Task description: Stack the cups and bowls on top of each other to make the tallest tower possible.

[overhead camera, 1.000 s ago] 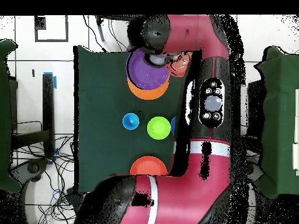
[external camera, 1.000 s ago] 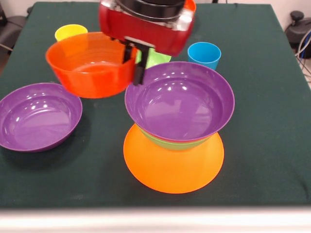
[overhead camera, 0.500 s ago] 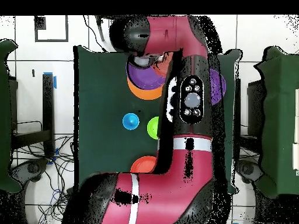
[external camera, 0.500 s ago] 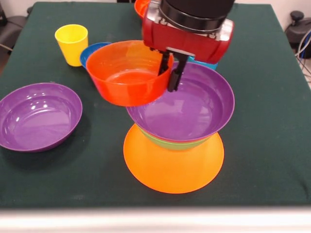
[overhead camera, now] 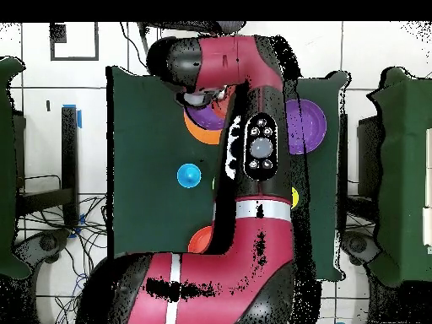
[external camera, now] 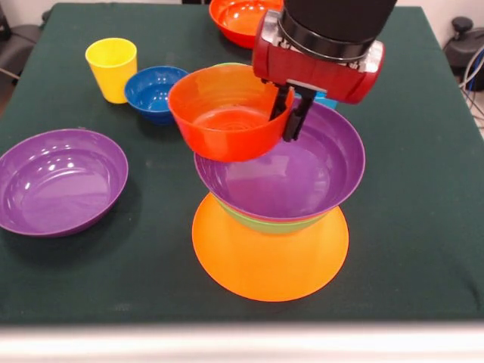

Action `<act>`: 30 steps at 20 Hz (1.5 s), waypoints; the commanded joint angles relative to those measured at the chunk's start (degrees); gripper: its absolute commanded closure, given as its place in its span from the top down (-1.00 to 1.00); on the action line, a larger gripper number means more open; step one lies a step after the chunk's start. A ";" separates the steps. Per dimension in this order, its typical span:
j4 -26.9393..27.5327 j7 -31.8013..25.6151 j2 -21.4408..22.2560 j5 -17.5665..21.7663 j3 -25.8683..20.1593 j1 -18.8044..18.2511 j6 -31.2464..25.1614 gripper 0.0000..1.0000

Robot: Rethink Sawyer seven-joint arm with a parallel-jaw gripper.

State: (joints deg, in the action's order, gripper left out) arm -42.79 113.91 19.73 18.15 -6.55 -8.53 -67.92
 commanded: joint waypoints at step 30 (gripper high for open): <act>-11.01 17.26 -2.20 -7.65 8.53 7.60 12.03 -1.00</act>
State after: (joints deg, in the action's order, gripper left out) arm -50.85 123.50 19.45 11.22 4.07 -0.90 -56.87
